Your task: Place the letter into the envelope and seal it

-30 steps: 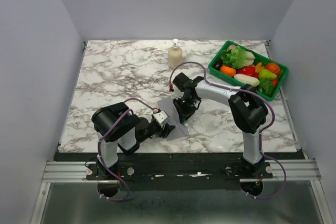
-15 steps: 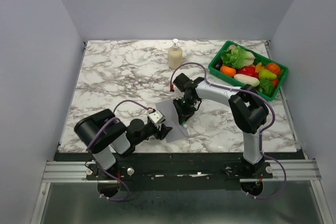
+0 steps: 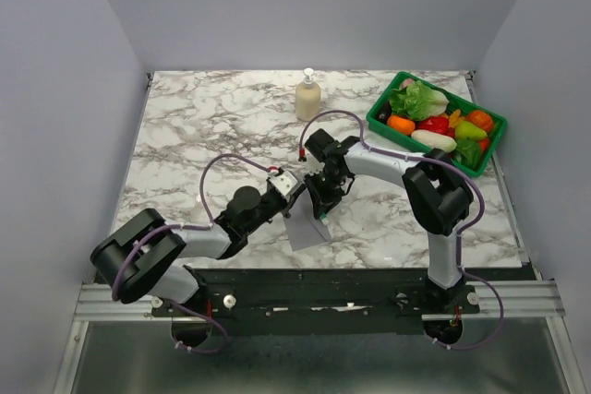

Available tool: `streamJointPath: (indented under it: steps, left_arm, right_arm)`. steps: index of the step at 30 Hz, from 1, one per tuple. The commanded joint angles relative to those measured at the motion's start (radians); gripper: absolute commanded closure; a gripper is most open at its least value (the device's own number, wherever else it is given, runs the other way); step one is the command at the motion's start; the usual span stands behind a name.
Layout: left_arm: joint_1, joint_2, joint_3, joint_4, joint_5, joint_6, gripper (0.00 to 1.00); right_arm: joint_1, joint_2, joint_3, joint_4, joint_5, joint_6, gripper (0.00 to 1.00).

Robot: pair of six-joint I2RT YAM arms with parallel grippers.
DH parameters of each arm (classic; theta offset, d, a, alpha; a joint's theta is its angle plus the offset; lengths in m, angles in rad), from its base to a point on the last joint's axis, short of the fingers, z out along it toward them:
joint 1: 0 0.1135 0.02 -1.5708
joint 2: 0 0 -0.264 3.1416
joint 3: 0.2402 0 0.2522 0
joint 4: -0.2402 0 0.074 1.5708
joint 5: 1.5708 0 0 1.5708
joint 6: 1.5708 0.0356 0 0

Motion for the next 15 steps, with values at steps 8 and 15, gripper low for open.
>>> streamJointPath:
  steps: [8,15]
  left_arm:
    - [0.007,0.248,0.03,0.119,0.082,-0.039,1.0]
    - [0.007,0.328,0.07,0.087,0.091,-0.045,1.0]
  right_arm:
    - [0.009,0.024,-0.056,0.056,0.023,0.003,0.99]
    - [0.009,0.022,-0.058,0.056,0.021,0.006,0.99]
